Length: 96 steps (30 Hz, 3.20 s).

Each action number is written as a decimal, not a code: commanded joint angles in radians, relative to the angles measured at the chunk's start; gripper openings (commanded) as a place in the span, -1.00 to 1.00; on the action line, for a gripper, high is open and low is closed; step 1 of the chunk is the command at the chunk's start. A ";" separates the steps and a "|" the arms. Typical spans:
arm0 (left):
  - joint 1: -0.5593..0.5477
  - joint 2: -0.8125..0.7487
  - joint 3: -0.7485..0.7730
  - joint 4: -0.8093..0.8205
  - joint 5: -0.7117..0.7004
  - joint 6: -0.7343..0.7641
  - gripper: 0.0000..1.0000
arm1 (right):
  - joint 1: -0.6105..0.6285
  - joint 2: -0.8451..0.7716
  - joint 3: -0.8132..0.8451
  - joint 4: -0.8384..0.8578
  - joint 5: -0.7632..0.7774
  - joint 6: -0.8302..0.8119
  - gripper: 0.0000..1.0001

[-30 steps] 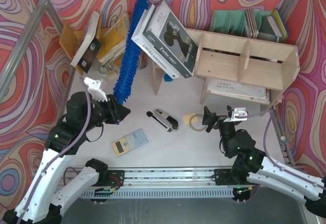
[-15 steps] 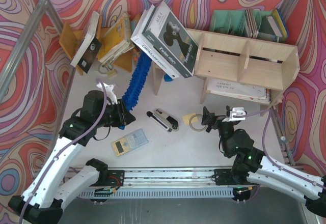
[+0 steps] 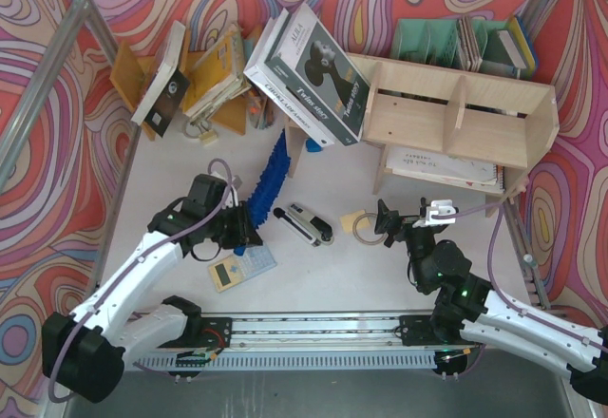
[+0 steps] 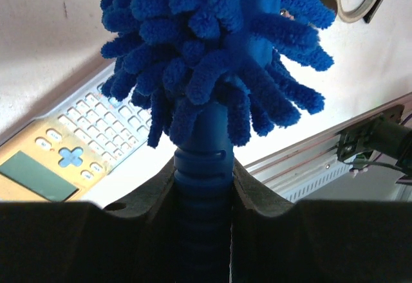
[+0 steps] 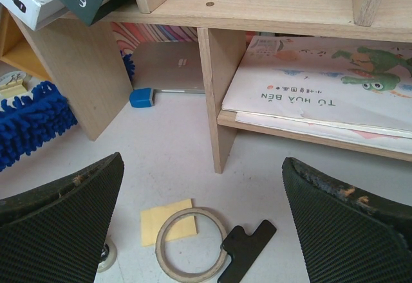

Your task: Dust the bookshelf with a duster

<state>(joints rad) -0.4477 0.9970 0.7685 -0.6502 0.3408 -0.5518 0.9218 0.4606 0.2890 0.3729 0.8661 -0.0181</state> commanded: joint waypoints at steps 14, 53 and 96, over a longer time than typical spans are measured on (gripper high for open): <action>0.000 -0.193 0.051 0.073 -0.026 -0.024 -1.00 | -0.003 -0.013 0.026 0.007 0.001 0.006 0.97; -0.001 -0.273 0.102 0.027 -0.065 0.033 -1.00 | -0.003 -0.007 0.031 -0.005 0.008 0.026 0.97; -0.001 -0.265 0.080 0.064 -0.038 -0.055 -1.00 | -0.004 0.004 0.036 -0.008 -0.003 0.030 0.98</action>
<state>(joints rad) -0.4492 0.7750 0.7860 -0.6300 0.2985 -0.6106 0.9218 0.4770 0.2955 0.3542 0.8627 0.0048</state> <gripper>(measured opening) 0.346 0.987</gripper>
